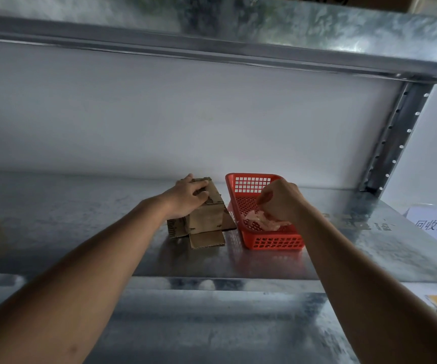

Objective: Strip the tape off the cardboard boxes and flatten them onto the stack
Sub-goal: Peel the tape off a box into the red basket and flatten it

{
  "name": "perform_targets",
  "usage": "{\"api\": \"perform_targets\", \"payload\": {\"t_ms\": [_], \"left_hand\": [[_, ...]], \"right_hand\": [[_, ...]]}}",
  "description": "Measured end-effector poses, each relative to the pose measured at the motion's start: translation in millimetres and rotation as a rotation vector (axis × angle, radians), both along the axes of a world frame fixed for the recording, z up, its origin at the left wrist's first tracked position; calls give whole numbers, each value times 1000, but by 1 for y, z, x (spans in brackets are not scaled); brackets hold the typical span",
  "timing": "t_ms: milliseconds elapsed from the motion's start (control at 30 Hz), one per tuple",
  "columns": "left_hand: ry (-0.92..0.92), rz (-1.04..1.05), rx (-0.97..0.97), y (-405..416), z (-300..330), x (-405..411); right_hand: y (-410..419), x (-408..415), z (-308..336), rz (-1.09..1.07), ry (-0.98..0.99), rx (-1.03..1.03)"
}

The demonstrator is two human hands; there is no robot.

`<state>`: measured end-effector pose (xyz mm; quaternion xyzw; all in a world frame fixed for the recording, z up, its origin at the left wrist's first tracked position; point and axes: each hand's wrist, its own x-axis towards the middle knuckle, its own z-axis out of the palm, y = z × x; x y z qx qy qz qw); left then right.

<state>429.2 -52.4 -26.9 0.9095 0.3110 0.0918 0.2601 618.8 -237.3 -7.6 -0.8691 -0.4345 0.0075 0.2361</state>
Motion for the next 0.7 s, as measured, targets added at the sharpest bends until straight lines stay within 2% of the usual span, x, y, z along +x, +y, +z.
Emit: {"api": "perform_targets", "payload": {"t_ms": [267,600,700], "left_hand": [[-5,1,7,2,-1,1],[-30,-26,-12,3,1,-3],[-34,-30,-35,4,5,-6]], "right_hand": [[3,-11,-2,108,-248,156],[15,-42,3,299,-54,156],[16,-52,3,375,16,80]]}}
